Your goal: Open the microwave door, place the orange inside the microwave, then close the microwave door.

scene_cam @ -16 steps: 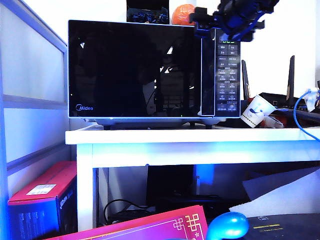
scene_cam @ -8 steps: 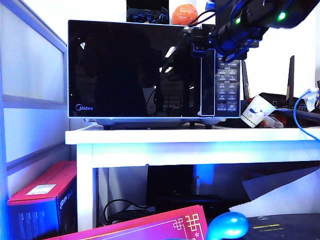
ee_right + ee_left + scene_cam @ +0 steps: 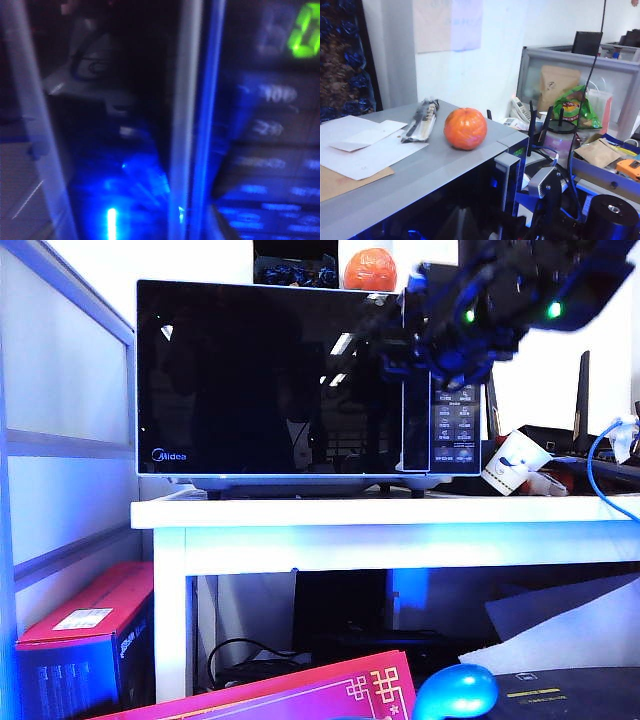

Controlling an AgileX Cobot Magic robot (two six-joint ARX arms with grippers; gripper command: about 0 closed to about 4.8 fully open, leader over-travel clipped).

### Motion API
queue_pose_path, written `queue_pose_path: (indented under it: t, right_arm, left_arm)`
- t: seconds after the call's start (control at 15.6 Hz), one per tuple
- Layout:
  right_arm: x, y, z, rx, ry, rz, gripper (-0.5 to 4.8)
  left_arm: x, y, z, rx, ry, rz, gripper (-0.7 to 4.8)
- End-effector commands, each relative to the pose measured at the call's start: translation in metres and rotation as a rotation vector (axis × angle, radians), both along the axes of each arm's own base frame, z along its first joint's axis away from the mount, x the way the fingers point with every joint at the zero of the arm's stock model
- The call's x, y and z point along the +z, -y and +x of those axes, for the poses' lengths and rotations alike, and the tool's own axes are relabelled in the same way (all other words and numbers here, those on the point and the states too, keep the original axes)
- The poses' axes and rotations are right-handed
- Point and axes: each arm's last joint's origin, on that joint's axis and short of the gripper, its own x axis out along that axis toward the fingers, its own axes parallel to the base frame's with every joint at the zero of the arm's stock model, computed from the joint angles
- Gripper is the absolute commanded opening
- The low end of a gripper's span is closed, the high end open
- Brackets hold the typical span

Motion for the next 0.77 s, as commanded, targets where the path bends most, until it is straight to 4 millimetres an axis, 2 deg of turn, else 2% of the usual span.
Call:
queue_pose_path:
  t: [0.06,0.26,0.32,0.39,0.45,0.51,0.58,0.77]
  right_arm:
    - [0.0047,0.0039,0.0026,-0.011,0.050,0.020,3.33]
    - [0.0069,0.0044,0.0027,-0.010,0.071,0.027,3.31]
    - [0.0082,0.0038,0.0026,0.009,0.079,0.028,3.03]
    - [0.0080,0.0035,0.0027,0.019,0.078,0.027,2.99]
    - [0.0061,0.0032,0.0034,0.019,0.075,0.025,2.52]
    - [0.0050,0.0031,0.0039,0.019,0.072,0.024,1.74]
    - [0.0039,0.0029,0.0043,0.019,0.070,0.024,1.30]
    - [0.0043,0.0029,0.0042,0.010,0.075,0.026,1.30]
  left_arm:
    - [0.0026,-0.0005,-0.0022,-0.002,0.009,0.001,-0.04]
    - [0.0026,-0.0005,-0.0022,-0.002,0.008,0.001,-0.04]
    - [0.0026,-0.0005,-0.0022,-0.002,0.008,0.001,-0.04]
    - [0.0026,-0.0005,-0.0022,-0.002,0.008,0.001,-0.04]
    - [0.0026,-0.0005,-0.0022,-0.002,0.008,0.001,-0.04]
    - [0.0026,-0.0005,-0.0022,-0.002,0.008,0.001,-0.04]
    - [0.0026,-0.0005,-0.0022,-0.002,0.008,0.001,-0.04]
    - [0.0025,-0.0005,-0.0022,-0.001,0.008,0.001,-0.04]
